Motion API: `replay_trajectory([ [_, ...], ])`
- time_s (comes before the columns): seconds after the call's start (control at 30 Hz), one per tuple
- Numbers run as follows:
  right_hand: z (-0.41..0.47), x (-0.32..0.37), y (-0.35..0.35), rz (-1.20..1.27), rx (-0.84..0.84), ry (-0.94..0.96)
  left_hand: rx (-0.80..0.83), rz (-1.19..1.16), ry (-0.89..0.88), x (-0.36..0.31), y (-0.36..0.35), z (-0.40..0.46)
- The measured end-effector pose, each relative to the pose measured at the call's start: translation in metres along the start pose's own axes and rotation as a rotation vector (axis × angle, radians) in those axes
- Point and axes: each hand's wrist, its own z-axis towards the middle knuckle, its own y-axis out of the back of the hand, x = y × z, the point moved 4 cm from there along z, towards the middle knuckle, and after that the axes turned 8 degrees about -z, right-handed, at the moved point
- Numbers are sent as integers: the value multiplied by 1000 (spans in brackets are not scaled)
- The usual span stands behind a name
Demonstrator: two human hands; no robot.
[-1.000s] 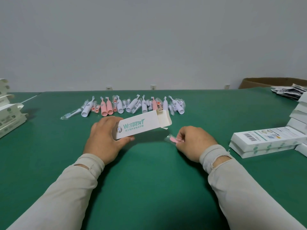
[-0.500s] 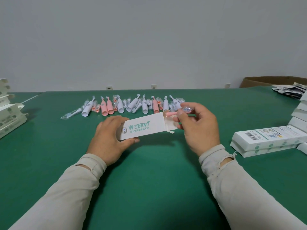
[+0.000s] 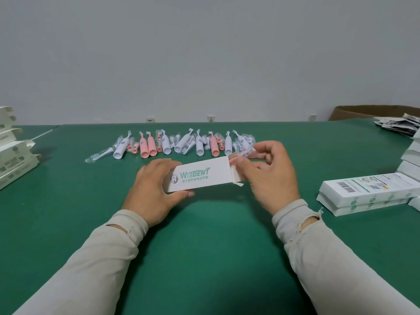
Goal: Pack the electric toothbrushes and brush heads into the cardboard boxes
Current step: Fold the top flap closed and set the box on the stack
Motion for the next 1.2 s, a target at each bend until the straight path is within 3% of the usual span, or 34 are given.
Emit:
replay_trajectory([
  [0.1,-1,1,1,57,8,-12,-7,7,16,1,2,1],
  [0.27,-1,6,2,-158,-32,140,-4,3,23,0,2,1],
  [0.37,-4,6,-2,-101,-7,114,16,2,9,-1,0,1],
  [0.57,-9,4,-17,-109,382,56,32,1,0,-1,-1,1],
  [0.67,-4,8,-5,-75,255,84,19,2,16,0,0,1],
  [0.73,3,8,9,-196,164,164,-2,-3,25,0,1,1],
  [0.83,3,5,11,-487,356,274,-21,-11,35,1,3,1],
  [0.93,-1,-1,3,-506,483,273,-18,-15,38,1,3,1],
  [1.2,1,0,1,-351,294,322,-1,-34,24,-1,2,1],
])
